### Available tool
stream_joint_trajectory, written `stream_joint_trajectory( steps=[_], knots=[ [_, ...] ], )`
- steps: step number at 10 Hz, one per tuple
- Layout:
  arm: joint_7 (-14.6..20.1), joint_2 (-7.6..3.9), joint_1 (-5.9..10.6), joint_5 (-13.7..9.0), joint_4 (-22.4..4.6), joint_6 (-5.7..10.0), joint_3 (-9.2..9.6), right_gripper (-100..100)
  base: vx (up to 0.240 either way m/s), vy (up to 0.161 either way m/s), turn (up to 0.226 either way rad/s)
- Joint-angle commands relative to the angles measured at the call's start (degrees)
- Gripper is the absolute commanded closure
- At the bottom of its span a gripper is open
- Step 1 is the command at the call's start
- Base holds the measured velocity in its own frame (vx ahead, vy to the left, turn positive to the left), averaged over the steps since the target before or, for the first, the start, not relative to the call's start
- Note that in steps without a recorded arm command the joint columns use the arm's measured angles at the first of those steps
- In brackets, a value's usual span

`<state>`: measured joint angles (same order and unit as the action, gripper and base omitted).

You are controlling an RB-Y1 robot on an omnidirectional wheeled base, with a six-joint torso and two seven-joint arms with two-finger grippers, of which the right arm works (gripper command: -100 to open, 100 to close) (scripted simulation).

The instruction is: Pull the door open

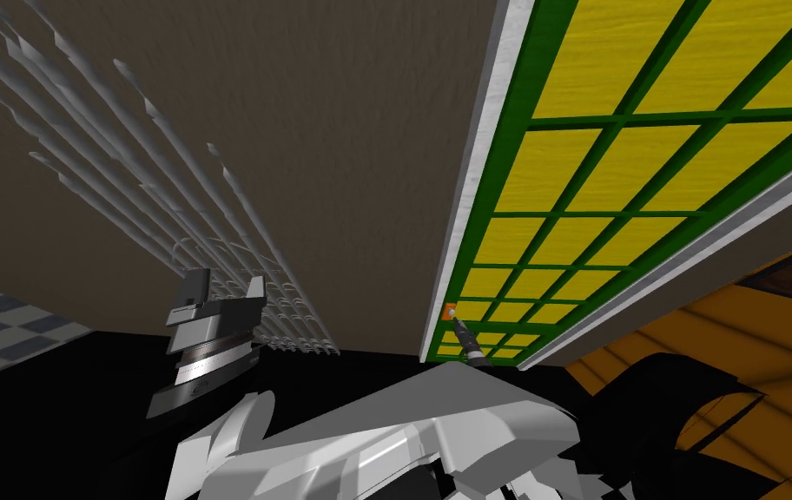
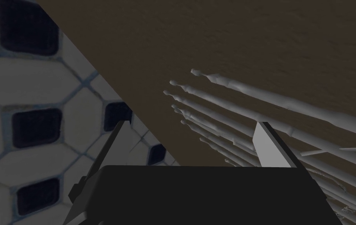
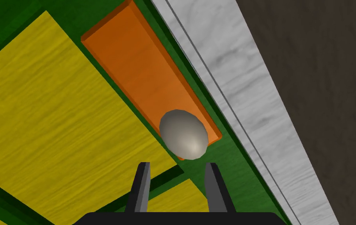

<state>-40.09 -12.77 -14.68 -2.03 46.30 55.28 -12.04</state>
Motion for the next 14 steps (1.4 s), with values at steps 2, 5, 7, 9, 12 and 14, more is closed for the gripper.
stream_joint_trajectory(
  steps=[2, 5, 7, 9, 12, 14],
  knots=[
    [-4.31, -0.33, -1.34, 1.01, 0.06, 1.28, -0.62, -100, -0.003, 0.05, -0.034],
    [-8.63, -0.6, -2.54, 1.89, 0.04, 2.42, -1.15, -100, -0.001, 0.039, -0.022],
    [-10.94, -0.74, -3.15, 2.34, 0.02, 3.0, -1.42, -100, -0.002, 0.035, -0.029],
    [-14.58, -1.01, -4.38, 3.24, -0.03, 4.15, -1.96, -100, -0.003, 0.034, -0.028],
    [-19.06, -1.27, -5.54, 4.1, -0.08, 5.22, -2.47, -100, -0.002, 0.035, -0.023],
    [-21.27, -1.38, -6.08, 4.51, -0.12, 5.71, -2.7, -100, 0.0, 0.031, -0.019]
  ],
)
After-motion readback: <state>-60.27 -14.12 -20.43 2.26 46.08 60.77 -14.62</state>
